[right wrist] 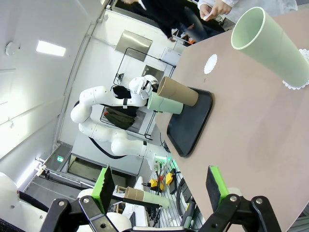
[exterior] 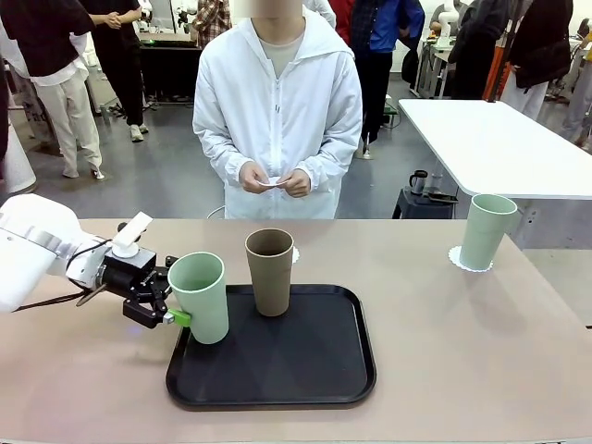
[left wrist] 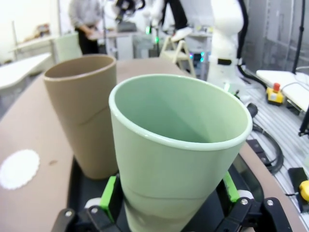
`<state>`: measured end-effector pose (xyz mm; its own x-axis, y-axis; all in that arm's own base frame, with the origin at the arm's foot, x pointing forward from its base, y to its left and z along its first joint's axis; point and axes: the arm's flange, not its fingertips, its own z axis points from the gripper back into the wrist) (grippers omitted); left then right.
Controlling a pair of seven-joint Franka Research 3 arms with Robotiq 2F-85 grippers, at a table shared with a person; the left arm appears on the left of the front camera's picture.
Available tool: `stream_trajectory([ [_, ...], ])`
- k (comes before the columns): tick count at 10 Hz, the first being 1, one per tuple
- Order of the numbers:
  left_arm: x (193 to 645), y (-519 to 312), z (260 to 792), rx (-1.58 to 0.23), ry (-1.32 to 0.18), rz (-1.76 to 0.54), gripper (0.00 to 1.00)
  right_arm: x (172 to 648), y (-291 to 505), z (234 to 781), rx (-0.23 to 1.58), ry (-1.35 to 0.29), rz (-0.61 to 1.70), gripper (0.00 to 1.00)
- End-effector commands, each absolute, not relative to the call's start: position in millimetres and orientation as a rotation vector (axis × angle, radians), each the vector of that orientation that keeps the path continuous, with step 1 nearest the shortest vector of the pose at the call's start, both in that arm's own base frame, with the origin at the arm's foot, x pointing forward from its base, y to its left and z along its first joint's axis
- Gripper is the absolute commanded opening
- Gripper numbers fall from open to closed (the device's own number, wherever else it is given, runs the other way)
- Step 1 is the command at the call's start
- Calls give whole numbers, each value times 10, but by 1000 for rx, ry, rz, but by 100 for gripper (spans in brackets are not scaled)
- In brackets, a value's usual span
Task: Place coasters on the table and set cups on them.
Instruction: Take one Reusable plastic cup from the Flat Tray and place it on a coaster set by the human.
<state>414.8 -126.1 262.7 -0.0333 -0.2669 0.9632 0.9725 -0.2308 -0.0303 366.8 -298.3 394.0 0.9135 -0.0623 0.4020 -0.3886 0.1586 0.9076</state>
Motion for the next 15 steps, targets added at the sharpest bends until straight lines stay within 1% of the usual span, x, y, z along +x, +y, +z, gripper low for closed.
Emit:
stream_trajectory([
  [1, 4176, -1296, 2529, -1197, -951, -1521, 100, 3660, -2978, 3932, 1401, -385, 238, 100],
  [12, 4240, -1494, 2365, -1207, -920, -1507, 100, 3660, -2978, 3932, 1401, -385, 238, 100],
  [13, 4245, -1500, 2367, -1209, -929, -1505, 40, 3660, -2978, 3932, 1401, -385, 238, 100],
  [14, 4245, -1496, 2379, -1214, -931, -1502, 40, 3660, -2978, 3932, 1401, -385, 238, 100],
  [15, 4247, -1468, 2398, -1215, -934, -1497, 0, 3660, -2978, 3932, 1401, -385, 238, 100],
])
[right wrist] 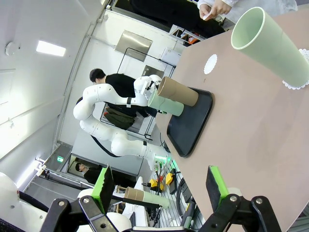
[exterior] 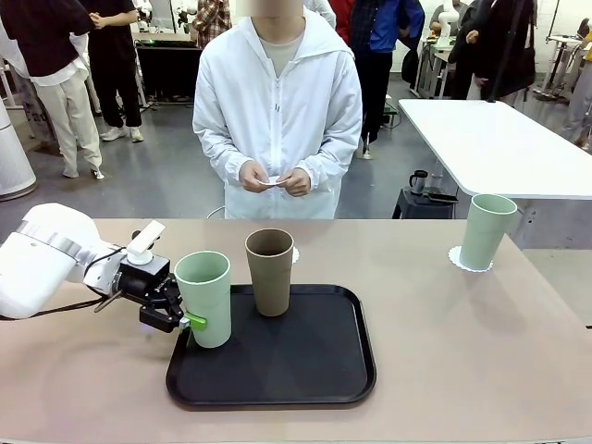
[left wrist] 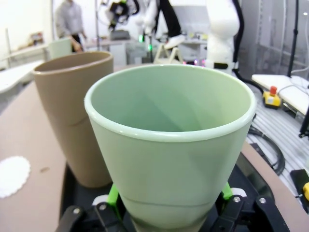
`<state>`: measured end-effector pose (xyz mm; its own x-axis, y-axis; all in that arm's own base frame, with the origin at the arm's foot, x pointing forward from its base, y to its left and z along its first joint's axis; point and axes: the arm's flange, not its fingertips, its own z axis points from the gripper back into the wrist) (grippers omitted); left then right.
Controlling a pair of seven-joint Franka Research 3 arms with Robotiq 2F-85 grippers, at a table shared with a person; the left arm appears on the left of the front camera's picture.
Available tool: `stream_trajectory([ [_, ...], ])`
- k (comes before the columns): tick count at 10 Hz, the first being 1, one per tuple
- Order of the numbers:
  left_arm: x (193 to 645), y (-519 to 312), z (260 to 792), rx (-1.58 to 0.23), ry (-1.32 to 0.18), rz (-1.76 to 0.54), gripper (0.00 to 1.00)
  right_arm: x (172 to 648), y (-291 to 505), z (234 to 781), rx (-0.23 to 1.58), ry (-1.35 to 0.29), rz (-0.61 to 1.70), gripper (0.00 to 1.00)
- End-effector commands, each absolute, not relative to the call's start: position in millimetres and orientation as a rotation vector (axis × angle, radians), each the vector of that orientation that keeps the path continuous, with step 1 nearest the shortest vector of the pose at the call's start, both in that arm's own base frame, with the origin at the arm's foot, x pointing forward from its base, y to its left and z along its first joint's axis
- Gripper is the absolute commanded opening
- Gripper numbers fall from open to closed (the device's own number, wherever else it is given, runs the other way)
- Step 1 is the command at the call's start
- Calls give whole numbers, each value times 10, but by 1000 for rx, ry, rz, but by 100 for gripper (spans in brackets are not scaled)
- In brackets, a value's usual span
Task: Place coasters on the table and set cups on them.
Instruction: Take one Reusable plastic cup from the Flat Tray and place it on a coaster set by the human.
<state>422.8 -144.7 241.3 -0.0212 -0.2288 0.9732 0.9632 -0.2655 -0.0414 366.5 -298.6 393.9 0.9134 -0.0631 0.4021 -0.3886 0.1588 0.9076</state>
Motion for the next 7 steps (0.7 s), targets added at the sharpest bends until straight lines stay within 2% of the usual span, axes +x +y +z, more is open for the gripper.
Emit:
stream_trajectory([
  [1, 4231, -1435, 2434, -1208, -938, -1486, 36, 3660, -2978, 3932, 1401, -385, 238, 100],
  [2, 4196, -1406, 2504, -1189, -933, -1472, 0, 3660, -2978, 3932, 1401, -385, 238, 100],
  [3, 4154, -1363, 2648, -1142, -912, -1450, 16, 3660, -2978, 3932, 1401, -385, 238, 100],
  [7, 3992, -1144, 3909, -1104, -987, -1241, 16, 3660, -2978, 3932, 1401, -385, 238, 100],
])
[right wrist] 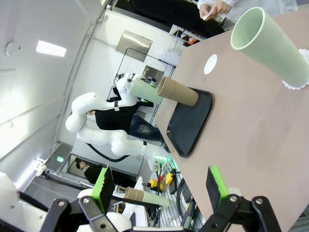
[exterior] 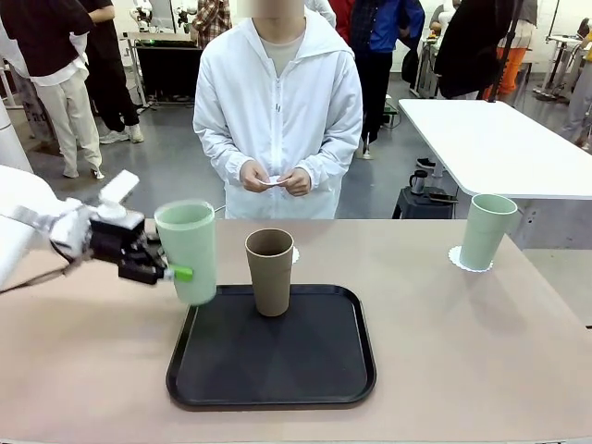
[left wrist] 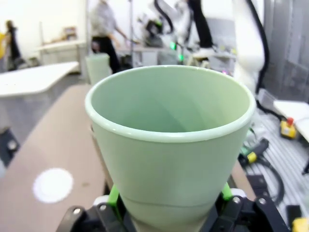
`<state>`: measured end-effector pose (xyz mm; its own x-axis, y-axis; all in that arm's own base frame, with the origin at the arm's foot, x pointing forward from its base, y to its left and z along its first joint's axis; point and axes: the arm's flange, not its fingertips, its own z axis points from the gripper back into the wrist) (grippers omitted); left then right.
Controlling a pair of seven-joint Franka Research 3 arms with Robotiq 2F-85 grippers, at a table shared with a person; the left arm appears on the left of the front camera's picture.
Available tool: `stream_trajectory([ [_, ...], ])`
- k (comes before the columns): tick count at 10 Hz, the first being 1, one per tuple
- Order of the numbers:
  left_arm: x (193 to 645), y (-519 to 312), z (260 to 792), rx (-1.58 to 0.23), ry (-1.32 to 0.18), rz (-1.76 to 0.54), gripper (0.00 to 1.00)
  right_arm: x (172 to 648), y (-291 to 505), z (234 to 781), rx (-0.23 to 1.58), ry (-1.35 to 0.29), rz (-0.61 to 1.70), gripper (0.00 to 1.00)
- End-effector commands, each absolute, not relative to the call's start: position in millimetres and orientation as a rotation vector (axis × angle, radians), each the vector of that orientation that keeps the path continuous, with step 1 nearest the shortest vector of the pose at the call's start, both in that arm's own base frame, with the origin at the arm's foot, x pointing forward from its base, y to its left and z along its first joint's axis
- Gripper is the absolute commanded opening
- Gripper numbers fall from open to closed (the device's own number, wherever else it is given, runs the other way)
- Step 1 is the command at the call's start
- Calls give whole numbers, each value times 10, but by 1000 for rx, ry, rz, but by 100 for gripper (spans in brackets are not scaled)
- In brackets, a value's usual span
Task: Place coasters on the table and set cups on them.
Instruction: Take one Reusable plastic cup from the Flat Tray and place it on a coaster set by the human.
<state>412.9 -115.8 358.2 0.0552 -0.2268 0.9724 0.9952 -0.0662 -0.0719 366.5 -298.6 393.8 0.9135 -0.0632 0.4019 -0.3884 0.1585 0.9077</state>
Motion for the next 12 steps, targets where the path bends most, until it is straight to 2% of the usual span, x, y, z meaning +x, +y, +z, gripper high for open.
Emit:
stream_trajectory([
  [1, 3986, -1108, 4106, -1090, -993, -1233, 16, 3660, -2978, 3932, 1401, -385, 238, 100],
  [5, 3894, -1030, 4216, -1057, -980, -1165, 16, 3660, -2978, 3932, 1401, -385, 238, 100],
  [6, 4002, -1044, 4346, -1081, -976, -1227, 16, 3660, -2978, 3932, 1401, -385, 238, 100],
  [9, 4002, -1044, 4346, -1081, -976, -1227, 16, 3660, -2978, 3932, 1401, -385, 238, 100],
  [10, 3982, -1035, 4296, -1075, -969, -1219, 85, 3660, -2978, 3932, 1401, -385, 238, 100],
  [12, 4524, -1119, 4490, -1070, -975, -1233, 85, 3660, -2978, 3932, 1401, -385, 238, 100],
])
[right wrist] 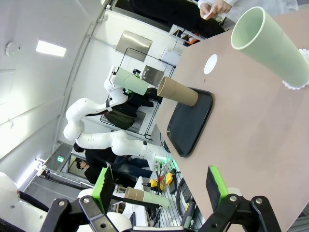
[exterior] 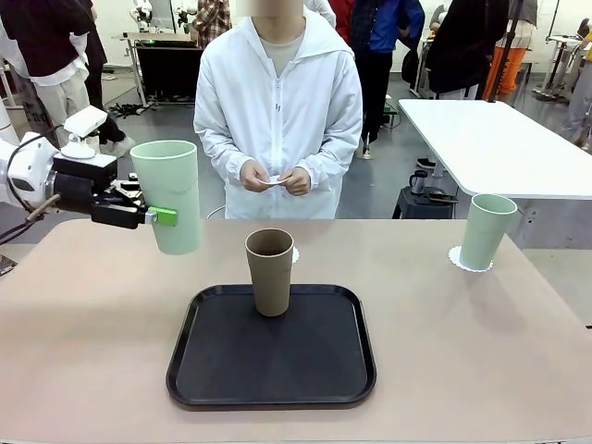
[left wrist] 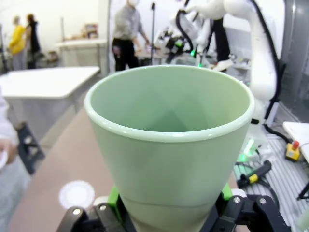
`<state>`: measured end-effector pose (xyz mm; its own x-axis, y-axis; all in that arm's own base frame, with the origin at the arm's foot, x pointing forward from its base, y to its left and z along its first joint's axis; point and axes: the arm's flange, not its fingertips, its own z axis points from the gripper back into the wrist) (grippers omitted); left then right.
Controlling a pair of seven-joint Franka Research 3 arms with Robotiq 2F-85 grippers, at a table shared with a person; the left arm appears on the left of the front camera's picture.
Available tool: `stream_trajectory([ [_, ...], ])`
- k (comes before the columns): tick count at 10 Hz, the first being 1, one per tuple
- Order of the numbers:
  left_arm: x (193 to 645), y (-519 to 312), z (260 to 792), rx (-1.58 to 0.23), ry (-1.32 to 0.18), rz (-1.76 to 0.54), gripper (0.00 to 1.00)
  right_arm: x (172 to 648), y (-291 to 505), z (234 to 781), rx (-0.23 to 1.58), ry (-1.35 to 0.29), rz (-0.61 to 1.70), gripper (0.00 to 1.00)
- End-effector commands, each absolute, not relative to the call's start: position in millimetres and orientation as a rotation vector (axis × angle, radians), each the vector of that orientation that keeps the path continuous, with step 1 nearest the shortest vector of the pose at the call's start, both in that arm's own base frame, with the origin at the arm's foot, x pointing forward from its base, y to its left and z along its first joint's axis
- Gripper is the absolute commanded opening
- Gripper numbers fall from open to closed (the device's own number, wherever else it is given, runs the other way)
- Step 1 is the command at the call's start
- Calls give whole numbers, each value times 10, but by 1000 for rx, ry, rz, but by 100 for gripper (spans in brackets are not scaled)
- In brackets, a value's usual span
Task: Place coasters on the table and set cups on them.
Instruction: Take one Reusable plastic cup from the Flat Tray and place it on a coaster set by the human.
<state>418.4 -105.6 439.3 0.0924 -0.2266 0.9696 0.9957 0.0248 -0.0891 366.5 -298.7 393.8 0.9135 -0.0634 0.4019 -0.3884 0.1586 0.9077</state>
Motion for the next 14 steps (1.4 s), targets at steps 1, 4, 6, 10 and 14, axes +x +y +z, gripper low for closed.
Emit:
stream_trajectory([
  [1, 4761, -1203, 4549, -1047, -966, -1248, 85, 3660, -2978, 3932, 1401, -385, 238, 100],
  [4, 5319, -1461, 4705, -1032, -994, -1260, 85, 3660, -2978, 3932, 1401, -385, 238, 100],
  [6, 5647, -1745, 4604, -980, -994, -1324, 85, 3660, -2978, 3932, 1401, -385, 238, 100],
  [10, 6179, -2100, 4140, -1039, -1001, -1331, 85, 3660, -2978, 3932, 1401, -385, 238, 100],
  [14, 6369, -2295, 3882, -1117, -1001, -1320, 85, 3660, -2978, 3932, 1401, -385, 238, 100],
])
